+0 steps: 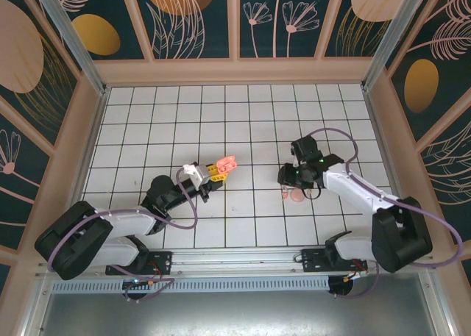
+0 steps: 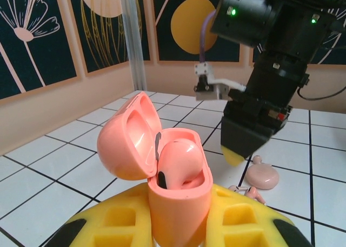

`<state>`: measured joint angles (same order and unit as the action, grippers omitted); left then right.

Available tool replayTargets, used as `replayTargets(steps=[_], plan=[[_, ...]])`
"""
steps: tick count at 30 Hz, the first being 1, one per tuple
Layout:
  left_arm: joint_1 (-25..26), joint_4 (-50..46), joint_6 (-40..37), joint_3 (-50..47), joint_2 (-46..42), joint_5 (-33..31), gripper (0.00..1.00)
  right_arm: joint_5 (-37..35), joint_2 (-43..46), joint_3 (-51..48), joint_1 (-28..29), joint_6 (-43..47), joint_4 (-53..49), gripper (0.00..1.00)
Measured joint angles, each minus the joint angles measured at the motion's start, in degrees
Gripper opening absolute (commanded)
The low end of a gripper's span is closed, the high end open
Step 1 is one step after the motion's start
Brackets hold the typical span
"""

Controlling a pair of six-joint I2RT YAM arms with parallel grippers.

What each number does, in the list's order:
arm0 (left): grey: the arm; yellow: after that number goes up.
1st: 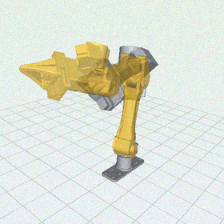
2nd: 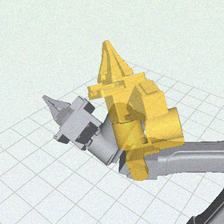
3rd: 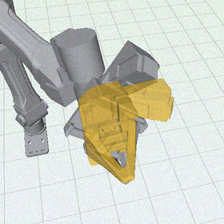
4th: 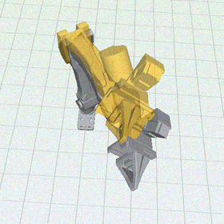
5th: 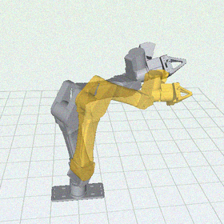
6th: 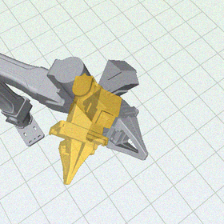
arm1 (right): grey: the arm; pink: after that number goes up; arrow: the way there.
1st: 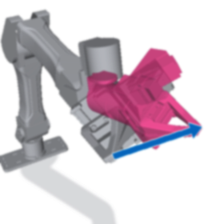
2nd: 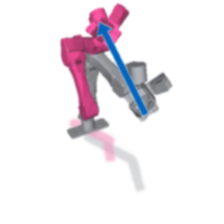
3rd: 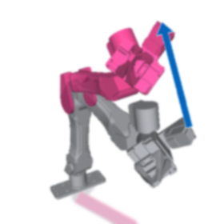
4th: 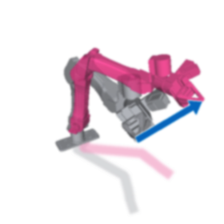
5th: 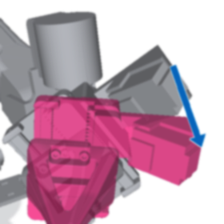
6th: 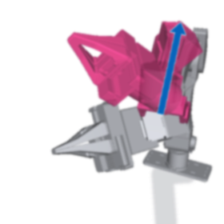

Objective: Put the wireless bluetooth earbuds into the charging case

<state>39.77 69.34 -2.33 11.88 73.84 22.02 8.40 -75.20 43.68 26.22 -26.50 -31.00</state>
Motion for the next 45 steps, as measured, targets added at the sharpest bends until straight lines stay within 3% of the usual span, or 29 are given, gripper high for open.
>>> replayTargets(steps=[11, 45], plan=[[0.0, -0.7, 0.0, -0.2, -0.7, -0.2, 0.15, -2.0, -9.2, 1.4, 4.0, -3.0, -4.0, 0.37], [0.0, -3.1, -0.4, -0.3, -2.0, -1.5, 0.15, -5.3, -18.7, 9.2, 9.3, -0.4, -8.5, 0.38]])
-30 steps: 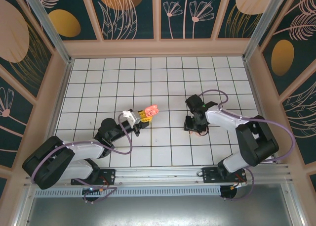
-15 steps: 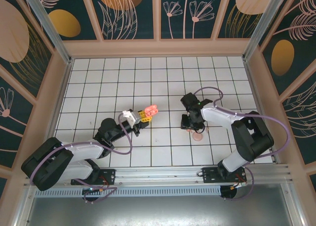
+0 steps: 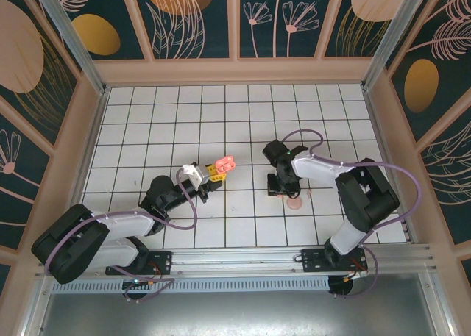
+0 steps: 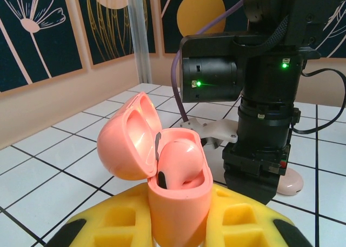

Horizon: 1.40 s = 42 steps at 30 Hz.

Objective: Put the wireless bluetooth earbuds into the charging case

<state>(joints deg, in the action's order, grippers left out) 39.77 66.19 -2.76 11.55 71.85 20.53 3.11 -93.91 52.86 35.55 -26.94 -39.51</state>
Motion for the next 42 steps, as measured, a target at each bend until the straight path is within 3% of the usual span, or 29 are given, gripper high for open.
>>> replayTargets(steps=[14, 42], plan=[[0.0, -0.4, 0.0, 0.0, -0.3, 0.0, 0.15, -1.4, 0.9, 3.8, 1.3, -0.9, -4.9, 0.39], [0.0, -0.9, -0.2, -0.3, -1.4, -0.2, 0.14, -1.6, -2.9, 4.3, 1.3, 0.0, -3.8, 0.33]])
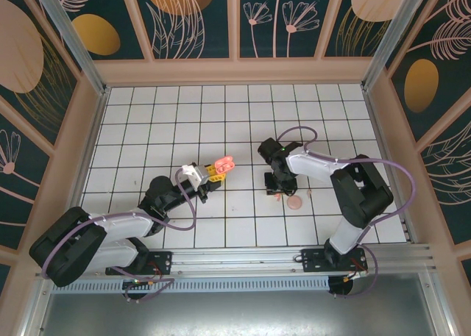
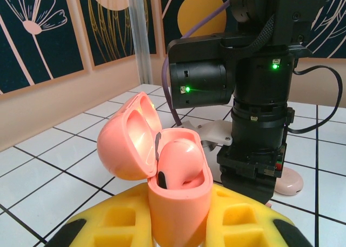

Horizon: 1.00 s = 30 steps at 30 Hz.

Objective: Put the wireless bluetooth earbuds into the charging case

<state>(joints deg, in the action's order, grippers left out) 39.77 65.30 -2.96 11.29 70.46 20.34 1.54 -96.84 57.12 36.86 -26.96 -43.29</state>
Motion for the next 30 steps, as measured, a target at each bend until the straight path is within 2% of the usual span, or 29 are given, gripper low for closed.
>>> replayTargets(steps=[23, 30], plan=[[0.0, 0.0, 0.0, 0.0, 0.0, 0.0, 0.14, -0.2, -0.4, -0.9, -0.2, 0.2, 1.4, 0.26], [0.0, 0.0, 0.0, 0.0, 0.3, 0.0, 0.14, -2.8, 8.6, -1.4, 0.3, 0.3, 4.4, 0.26]])
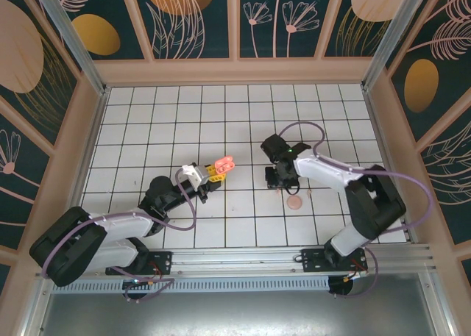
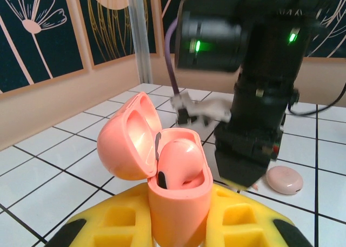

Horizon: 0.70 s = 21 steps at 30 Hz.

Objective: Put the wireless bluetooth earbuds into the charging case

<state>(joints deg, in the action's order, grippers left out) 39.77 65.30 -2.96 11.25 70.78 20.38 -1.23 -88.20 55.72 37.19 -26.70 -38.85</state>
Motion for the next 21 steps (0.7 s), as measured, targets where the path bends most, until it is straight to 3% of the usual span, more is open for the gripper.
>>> replayTargets(steps=[5, 12, 21], plan=[[0.0, 0.0, 0.0, 0.1, 1.4, 0.2, 0.14, -4.9, 9.4, -0.1, 4.5, 2.3, 6.0, 0.25], [0.0, 0.3, 0.8, 1.5, 3.3, 0.9, 0.14, -11.0, 20.3, -5.4, 13.7, 11.7, 23.0, 0.26], [0.0, 1.9, 3.5, 2.6, 4.7, 2.4, 0.14, -12.2, 27.9, -14.3, 18.0, 24.4, 43.1, 0.25]])
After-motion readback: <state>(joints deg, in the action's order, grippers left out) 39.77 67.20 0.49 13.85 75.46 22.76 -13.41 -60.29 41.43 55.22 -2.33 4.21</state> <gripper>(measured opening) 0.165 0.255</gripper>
